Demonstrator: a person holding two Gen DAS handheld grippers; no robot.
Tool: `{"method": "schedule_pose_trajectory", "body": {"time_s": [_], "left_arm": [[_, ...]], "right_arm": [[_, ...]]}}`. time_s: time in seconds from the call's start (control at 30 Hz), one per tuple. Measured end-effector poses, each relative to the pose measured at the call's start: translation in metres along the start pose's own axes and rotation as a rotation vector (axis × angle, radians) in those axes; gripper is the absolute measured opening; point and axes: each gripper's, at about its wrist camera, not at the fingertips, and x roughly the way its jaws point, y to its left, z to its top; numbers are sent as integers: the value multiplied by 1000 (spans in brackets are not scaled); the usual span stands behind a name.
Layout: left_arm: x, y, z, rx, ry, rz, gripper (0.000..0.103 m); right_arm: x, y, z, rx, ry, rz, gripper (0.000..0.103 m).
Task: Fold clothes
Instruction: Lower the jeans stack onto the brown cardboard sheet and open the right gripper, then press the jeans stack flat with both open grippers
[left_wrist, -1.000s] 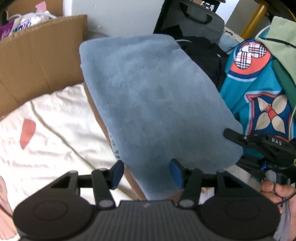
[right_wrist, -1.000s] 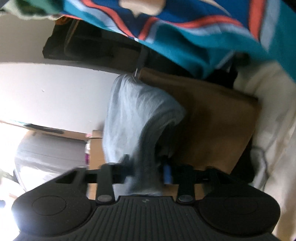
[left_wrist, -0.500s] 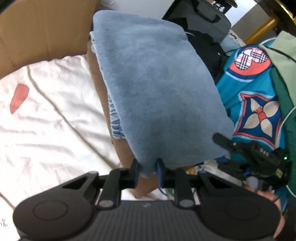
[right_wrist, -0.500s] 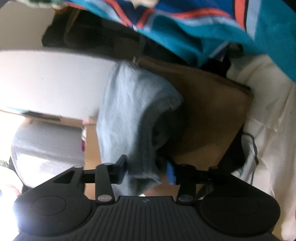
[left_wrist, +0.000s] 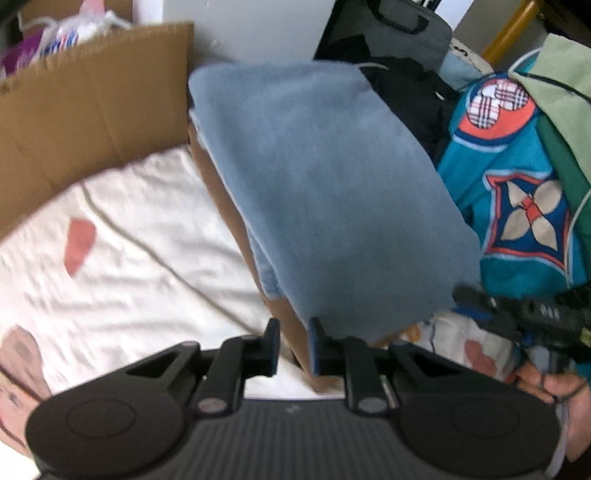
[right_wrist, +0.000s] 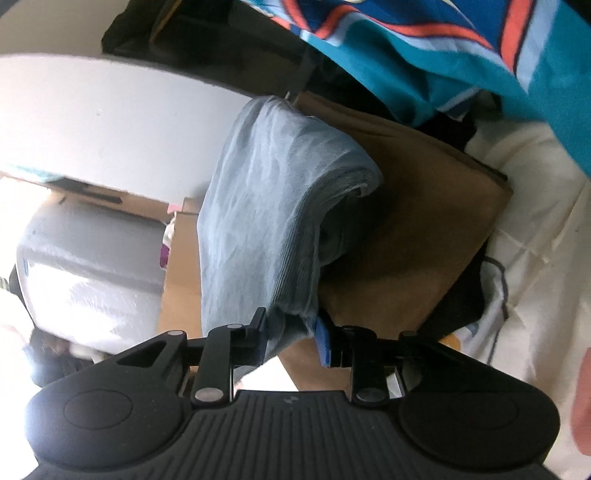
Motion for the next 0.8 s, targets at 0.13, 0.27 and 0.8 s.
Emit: {"method": "schedule_pose_trajectory", "body": {"time_s": [0.13, 0.27, 0.8], "left_arm": [[-5, -4, 23, 40, -40, 24, 16], [-6, -13, 48, 93, -85, 53, 23], [22, -25, 86, 183, -146, 163, 41]], "right_arm": [[-14, 11, -6, -105, 29, -43, 34], [-25, 28, -9, -216, 46, -72, 35], [-31, 87, 37, -566, -64, -230, 35]]}}
